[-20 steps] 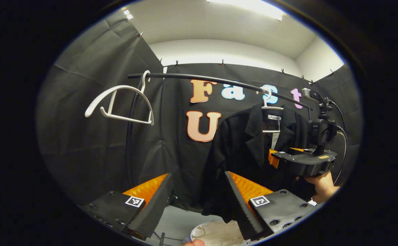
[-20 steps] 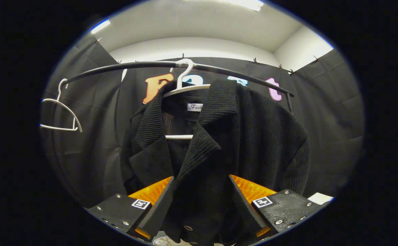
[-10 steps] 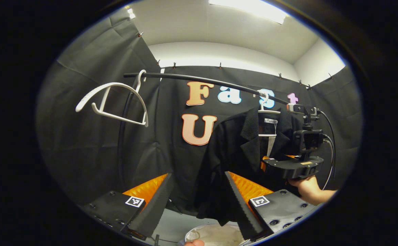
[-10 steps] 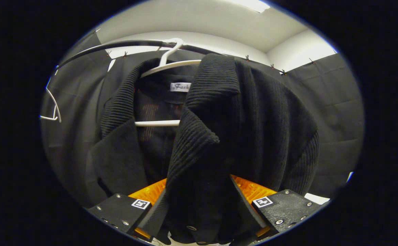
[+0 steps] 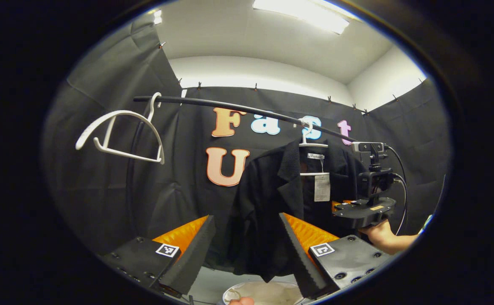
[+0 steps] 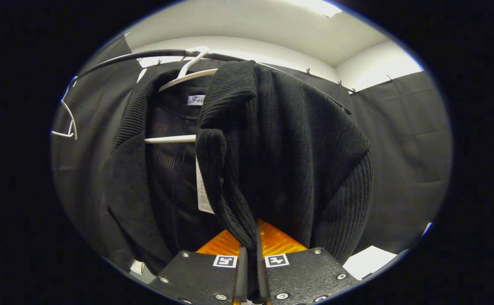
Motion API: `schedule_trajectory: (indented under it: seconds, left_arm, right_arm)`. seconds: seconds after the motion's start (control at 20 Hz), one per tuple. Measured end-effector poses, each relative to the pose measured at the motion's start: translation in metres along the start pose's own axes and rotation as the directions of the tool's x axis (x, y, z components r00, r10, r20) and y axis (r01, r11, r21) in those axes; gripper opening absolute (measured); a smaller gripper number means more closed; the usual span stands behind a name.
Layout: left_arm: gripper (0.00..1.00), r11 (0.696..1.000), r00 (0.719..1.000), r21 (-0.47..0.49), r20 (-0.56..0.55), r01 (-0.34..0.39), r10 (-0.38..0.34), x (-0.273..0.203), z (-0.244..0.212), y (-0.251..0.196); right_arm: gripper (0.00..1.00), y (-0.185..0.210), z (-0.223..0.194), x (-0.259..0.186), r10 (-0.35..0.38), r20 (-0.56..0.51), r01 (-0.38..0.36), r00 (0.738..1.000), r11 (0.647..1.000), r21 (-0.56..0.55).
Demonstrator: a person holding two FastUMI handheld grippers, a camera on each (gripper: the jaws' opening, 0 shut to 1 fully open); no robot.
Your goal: Grasp the clothes on the hanger with both hands and then place them into the laundry hamper below.
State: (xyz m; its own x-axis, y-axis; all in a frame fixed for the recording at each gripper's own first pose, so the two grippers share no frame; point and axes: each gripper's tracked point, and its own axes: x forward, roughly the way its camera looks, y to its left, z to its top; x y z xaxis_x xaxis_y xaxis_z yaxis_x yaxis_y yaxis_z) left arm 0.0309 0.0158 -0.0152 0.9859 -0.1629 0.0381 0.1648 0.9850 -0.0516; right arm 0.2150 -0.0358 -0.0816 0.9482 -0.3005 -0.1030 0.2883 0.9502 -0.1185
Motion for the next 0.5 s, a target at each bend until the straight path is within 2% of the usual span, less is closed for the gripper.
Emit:
schedule_trajectory:
  seconds: [0.05, 0.15, 0.2, 0.25, 0.35, 0.4, 0.45, 0.5]
  left_arm:
    - [0.96, 1.000, 1.000, -0.009, -0.014, 0.015, -0.015, 0.008, -0.004, -0.008]
    - [0.93, 1.000, 1.000, -0.005, -0.021, 0.024, -0.024, 0.027, -0.008, -0.024]
    - [0.97, 1.000, 1.000, 0.000, -0.015, 0.020, -0.020, 0.039, -0.010, -0.033]
    - [0.93, 1.000, 1.000, 0.006, -0.024, 0.016, -0.016, 0.050, -0.015, -0.043]
    - [0.93, 1.000, 0.999, 0.026, -0.037, 0.015, -0.014, 0.072, -0.027, -0.064]
    - [0.93, 0.999, 0.999, 0.035, -0.045, 0.015, -0.013, 0.082, -0.032, -0.074]
    - [0.93, 0.999, 0.999, 0.038, -0.040, 0.021, -0.020, 0.091, -0.034, -0.084]
    - [0.96, 0.999, 0.999, 0.036, -0.028, 0.033, -0.032, 0.100, -0.034, -0.094]
  right_arm:
    - [0.08, 0.002, 0.002, -0.009, 0.037, -0.006, -0.037, 0.999, 0.999, 0.014]
    - [0.07, 0.001, 0.008, -0.028, 0.104, 0.003, -0.104, 0.995, 0.993, 0.053]
    - [0.06, 0.000, 0.010, -0.034, 0.131, 0.007, -0.131, 0.991, 0.990, 0.057]
    - [0.06, -0.002, 0.013, -0.042, 0.157, 0.017, -0.158, 0.987, 0.986, 0.047]
    - [0.04, -0.006, 0.018, -0.057, 0.204, 0.037, -0.205, 0.978, 0.978, 0.027]
    - [0.10, -0.006, 0.020, -0.066, 0.233, 0.042, -0.235, 0.972, 0.972, 0.030]
    - [0.03, -0.006, 0.025, -0.073, 0.261, 0.046, -0.263, 0.964, 0.964, 0.032]
    - [0.03, -0.007, 0.028, -0.080, 0.282, 0.049, -0.284, 0.958, 0.958, 0.031]
